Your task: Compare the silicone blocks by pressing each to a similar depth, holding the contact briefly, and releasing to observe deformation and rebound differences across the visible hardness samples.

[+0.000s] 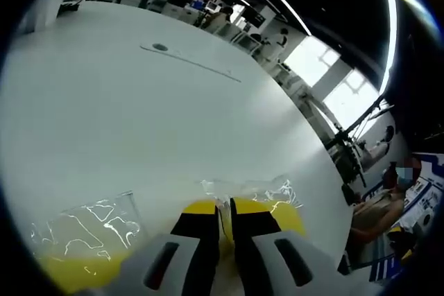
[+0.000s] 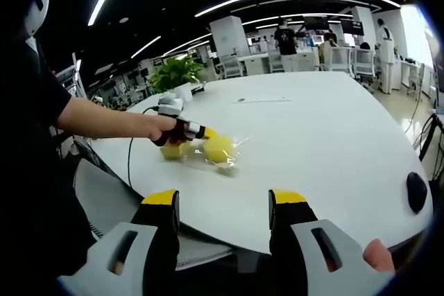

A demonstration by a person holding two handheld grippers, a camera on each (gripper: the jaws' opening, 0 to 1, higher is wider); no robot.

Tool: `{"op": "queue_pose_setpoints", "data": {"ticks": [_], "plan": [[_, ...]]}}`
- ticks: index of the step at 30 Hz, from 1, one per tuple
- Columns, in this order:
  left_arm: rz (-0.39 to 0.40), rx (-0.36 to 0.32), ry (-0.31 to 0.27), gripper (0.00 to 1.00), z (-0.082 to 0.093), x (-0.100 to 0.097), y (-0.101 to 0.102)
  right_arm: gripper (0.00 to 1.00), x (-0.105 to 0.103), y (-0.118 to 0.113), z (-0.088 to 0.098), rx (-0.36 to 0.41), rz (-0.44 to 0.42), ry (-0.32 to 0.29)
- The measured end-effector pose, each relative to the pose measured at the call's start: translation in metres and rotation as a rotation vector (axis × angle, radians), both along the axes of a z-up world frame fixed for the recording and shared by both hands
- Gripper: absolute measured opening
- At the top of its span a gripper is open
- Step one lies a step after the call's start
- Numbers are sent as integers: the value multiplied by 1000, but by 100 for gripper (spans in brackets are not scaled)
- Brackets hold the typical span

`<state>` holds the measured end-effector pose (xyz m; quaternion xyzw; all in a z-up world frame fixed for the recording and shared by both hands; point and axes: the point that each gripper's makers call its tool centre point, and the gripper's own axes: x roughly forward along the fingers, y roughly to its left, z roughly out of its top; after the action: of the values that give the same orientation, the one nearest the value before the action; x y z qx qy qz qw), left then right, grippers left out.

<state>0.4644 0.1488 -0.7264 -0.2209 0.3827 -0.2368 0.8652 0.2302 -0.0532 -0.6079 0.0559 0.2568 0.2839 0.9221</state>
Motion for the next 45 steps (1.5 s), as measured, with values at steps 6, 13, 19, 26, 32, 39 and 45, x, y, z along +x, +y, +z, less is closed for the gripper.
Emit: {"op": "queue_pose_setpoints", "data": {"ticks": [6, 13, 19, 26, 32, 39, 45], "plan": [[1, 17, -11, 7, 0, 0, 3, 47, -1, -2, -1, -3, -4, -1], [-1, 22, -12, 9, 2, -2, 6, 47, 0, -2, -1, -8, -3, -2], [-2, 24, -15, 10, 4, -3, 7, 47, 0, -1, 1, -14, 6, -5], [-2, 26, -22, 11, 7, -3, 9, 47, 0, -1, 2, -18, 10, -7], [-4, 31, -28, 12, 10, -4, 10, 46, -1, -2, 2, -19, 8, -8], [-6, 35, -42, 15, 14, -4, 11, 46, -3, 0, 1, -18, 11, -8], [-10, 38, -44, 16, 14, -6, 11, 46, -4, -2, 1, -17, 6, -9]]}}
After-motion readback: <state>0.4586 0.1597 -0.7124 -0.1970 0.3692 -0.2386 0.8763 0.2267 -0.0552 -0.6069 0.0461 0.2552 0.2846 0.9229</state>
